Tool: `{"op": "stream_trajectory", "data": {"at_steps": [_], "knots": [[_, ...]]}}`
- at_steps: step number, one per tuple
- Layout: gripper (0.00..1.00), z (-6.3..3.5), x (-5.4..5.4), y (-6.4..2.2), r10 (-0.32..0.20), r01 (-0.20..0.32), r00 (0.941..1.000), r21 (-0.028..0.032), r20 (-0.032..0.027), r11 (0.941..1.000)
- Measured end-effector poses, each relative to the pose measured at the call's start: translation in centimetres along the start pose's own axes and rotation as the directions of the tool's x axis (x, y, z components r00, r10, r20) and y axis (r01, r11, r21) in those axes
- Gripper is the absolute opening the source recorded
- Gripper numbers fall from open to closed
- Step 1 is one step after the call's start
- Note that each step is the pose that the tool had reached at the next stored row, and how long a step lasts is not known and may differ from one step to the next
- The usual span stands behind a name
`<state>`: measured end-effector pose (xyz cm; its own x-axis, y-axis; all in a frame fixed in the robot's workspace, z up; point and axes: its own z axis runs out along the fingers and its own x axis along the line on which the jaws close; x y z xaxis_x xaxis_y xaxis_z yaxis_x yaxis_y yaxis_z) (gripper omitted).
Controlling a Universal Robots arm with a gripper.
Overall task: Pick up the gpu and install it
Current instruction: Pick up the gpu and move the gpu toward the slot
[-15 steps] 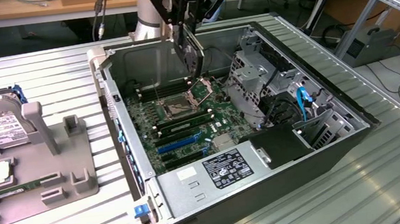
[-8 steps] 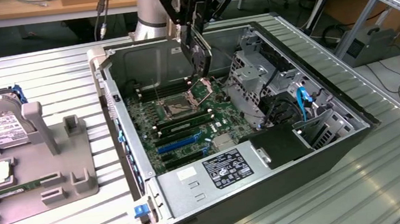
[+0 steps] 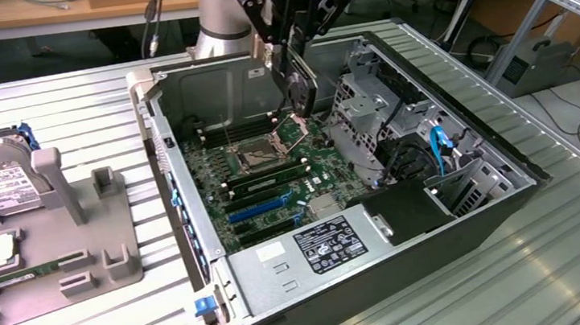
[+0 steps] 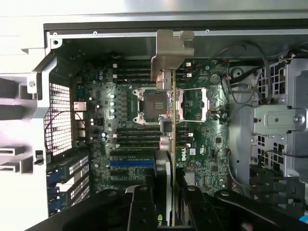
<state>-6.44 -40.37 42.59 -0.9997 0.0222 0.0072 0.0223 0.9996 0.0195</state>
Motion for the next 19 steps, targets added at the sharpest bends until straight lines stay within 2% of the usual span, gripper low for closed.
{"op": "stream_trajectory", "data": {"at_steps": [3, 8, 12, 16, 19], "knots": [[0.27, 0.37, -0.4, -0.08, 0.000, 0.000, 1.0000, 0.0035, 0.0001, 1.0000], [0.27, 1.22, -2.2, -0.21, 0.000, 0.000, 1.0000, 0.0137, 0.0004, 0.9999], [0.27, 1.52, -3.2, -0.24, 0.000, 0.000, 1.0000, 0.0189, 0.0005, 0.9998], [0.27, 1.96, -4.9, -0.22, 0.000, 0.000, 1.0000, 0.0296, 0.0007, 0.9996], [0.27, 2.05, -5.9, -0.20, 0.000, 0.000, 1.0000, 0.0331, 0.0007, 0.9995]]}}
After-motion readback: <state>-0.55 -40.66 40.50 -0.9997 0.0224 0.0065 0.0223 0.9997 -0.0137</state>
